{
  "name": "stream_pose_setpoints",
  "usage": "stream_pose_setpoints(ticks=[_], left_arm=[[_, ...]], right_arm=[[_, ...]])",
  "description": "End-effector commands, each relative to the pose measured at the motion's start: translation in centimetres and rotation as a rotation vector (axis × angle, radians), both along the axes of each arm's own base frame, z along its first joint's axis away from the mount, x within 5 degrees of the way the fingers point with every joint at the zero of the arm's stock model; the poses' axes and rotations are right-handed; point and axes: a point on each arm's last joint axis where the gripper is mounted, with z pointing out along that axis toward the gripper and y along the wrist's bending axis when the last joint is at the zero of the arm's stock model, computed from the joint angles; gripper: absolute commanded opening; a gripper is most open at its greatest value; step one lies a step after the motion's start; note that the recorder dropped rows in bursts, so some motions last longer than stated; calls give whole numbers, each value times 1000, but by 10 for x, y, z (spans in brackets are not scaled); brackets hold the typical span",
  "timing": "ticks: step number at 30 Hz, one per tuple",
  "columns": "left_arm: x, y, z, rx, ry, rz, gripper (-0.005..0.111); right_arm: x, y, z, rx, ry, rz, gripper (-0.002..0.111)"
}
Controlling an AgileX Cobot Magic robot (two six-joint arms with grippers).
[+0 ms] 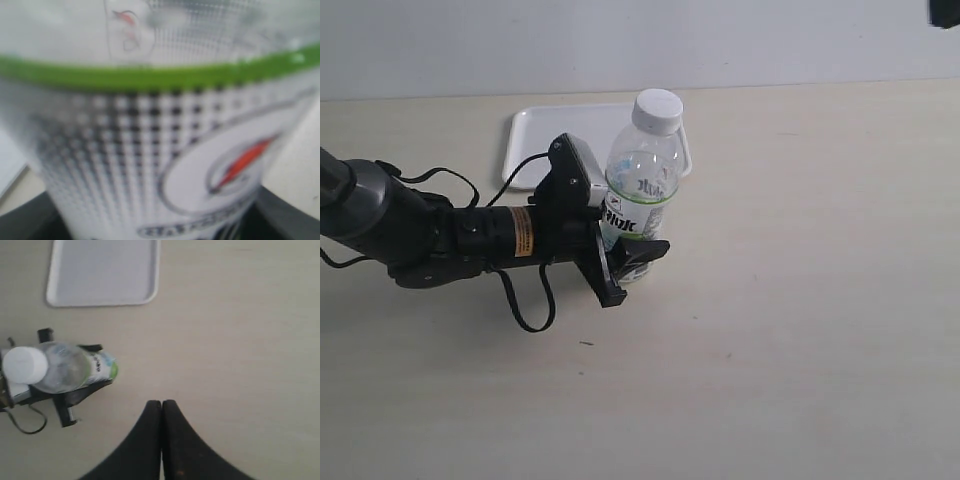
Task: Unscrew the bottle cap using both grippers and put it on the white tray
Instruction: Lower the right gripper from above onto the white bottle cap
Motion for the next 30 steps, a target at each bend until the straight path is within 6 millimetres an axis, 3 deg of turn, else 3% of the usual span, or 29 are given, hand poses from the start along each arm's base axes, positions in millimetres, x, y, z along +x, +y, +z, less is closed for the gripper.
stream_pose_setpoints(ticks=[1, 7, 9, 12, 14, 23, 30], left_arm=[[0, 0, 1, 25, -10, -15, 0], [-1, 0, 1, 27, -11, -20, 0], [-2, 0, 0, 33, -14, -36, 0], [-2, 0, 0, 33, -15, -37, 0], [-2, 0, 0, 33, -15, -37, 0], [-2, 0, 0, 33, -15, -37, 0], [-2, 0, 0, 33, -15, -37, 0]], right_arm=[[26, 45, -13, 10, 59, 172, 0], [50, 102, -36, -31, 122, 328, 3], [59, 126, -43, -40, 127, 387, 14], [64, 156, -41, -110, 88, 466, 48], [66, 163, -40, -209, 64, 447, 63], [75, 178, -67, -274, 119, 456, 63], [75, 177, -65, -266, 120, 440, 60]])
